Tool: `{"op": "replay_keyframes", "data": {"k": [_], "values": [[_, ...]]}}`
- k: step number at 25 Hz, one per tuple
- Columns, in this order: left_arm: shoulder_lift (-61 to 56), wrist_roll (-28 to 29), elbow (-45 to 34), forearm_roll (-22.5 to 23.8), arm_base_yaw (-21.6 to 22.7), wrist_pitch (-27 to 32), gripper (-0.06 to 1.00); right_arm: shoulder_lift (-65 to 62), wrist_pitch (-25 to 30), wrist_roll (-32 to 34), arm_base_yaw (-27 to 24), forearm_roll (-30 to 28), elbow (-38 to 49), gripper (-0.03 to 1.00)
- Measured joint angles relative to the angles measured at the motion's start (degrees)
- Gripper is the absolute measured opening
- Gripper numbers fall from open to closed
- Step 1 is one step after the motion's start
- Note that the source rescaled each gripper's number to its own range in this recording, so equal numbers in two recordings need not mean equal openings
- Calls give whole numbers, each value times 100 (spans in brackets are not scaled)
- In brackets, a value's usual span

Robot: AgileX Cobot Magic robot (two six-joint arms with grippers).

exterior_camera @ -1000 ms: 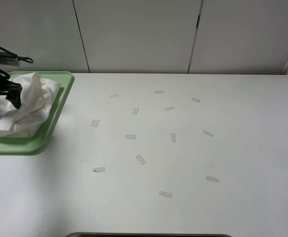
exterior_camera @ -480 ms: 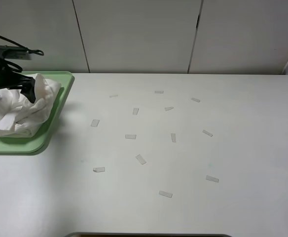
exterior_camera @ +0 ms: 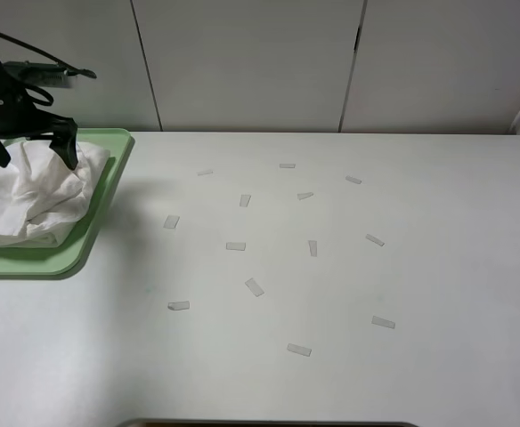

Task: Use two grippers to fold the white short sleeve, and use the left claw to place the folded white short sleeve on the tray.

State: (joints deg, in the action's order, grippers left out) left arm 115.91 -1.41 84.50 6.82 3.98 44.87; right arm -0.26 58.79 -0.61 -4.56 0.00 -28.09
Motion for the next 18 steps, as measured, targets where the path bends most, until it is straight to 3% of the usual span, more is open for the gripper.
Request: {"op": "replay_keyframes", "data": {"k": [4, 8, 11, 15, 18], "values": [[-23, 0, 476, -13, 0, 638, 100, 0, 0, 0, 0, 0, 0, 100], [-31, 0, 458, 20, 0, 759, 100, 0, 0, 0, 0, 0, 0, 100], [-31, 141, 34, 441, 0, 651, 100, 0, 0, 0, 0, 0, 0, 100], [-31, 292, -268, 675, 62, 429, 100, 0, 0, 0, 0, 0, 0, 100], [-31, 342, -713, 683, 218, -159, 100, 0, 0, 0, 0, 0, 0, 100]]}}
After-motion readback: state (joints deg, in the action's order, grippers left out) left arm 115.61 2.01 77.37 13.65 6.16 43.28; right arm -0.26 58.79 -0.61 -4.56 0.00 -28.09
